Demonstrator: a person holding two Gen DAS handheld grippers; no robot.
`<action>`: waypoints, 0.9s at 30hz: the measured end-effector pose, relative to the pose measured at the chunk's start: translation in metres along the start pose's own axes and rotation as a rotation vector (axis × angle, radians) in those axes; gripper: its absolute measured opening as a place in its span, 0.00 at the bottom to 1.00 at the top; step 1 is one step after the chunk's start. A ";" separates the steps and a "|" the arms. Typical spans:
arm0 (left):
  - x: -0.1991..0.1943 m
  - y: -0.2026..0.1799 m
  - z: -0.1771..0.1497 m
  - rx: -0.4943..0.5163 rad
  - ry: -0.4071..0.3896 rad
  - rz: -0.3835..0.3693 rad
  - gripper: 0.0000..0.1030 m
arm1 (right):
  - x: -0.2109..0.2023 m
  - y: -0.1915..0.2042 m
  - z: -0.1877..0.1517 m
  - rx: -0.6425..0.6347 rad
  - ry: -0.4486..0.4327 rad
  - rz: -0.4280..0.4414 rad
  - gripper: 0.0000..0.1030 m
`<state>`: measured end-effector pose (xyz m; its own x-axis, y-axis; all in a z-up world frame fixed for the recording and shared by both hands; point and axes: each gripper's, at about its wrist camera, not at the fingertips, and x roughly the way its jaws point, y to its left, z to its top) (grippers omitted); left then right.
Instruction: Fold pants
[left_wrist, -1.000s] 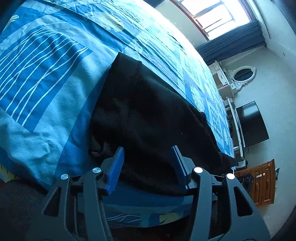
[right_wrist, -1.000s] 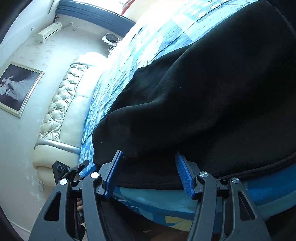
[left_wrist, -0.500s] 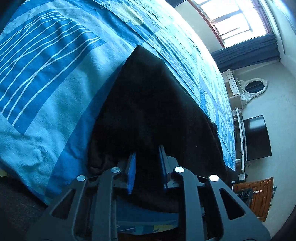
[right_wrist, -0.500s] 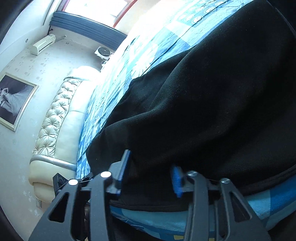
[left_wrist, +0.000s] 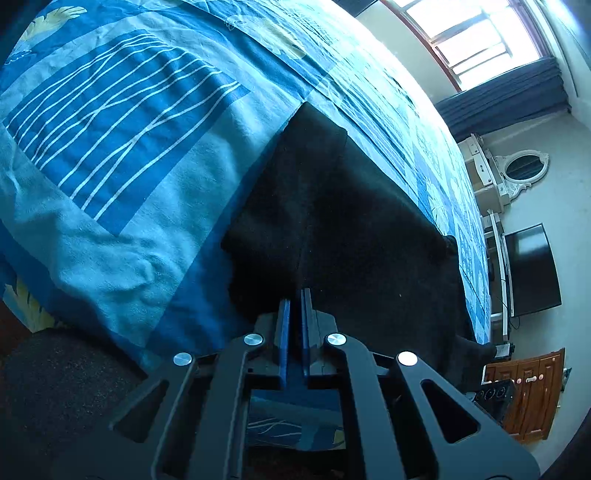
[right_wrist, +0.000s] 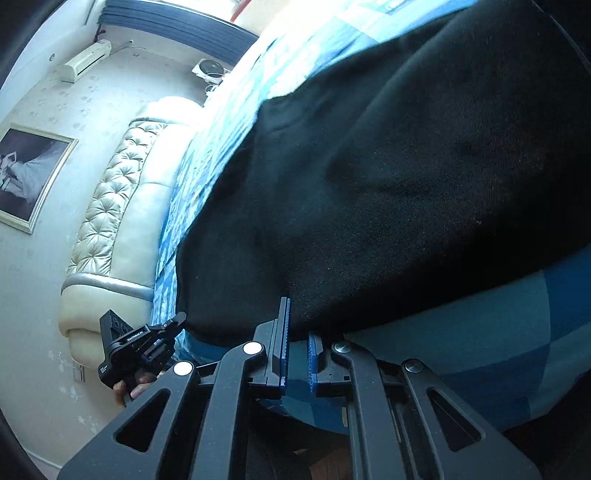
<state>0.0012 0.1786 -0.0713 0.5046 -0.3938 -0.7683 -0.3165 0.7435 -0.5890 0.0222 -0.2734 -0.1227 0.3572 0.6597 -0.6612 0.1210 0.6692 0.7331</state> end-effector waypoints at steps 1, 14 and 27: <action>0.001 0.000 0.001 0.003 0.000 -0.003 0.04 | 0.001 0.003 0.001 -0.026 -0.003 -0.011 0.07; -0.030 -0.072 -0.027 0.369 -0.075 0.097 0.25 | -0.108 -0.036 0.026 0.037 -0.184 -0.044 0.37; 0.042 -0.088 0.000 0.384 -0.104 0.214 0.62 | -0.302 -0.248 0.115 0.498 -0.789 -0.206 0.40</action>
<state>0.0503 0.0970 -0.0520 0.5441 -0.1679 -0.8220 -0.1115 0.9566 -0.2692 -0.0097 -0.6784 -0.0866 0.7842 0.0025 -0.6204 0.5667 0.4043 0.7179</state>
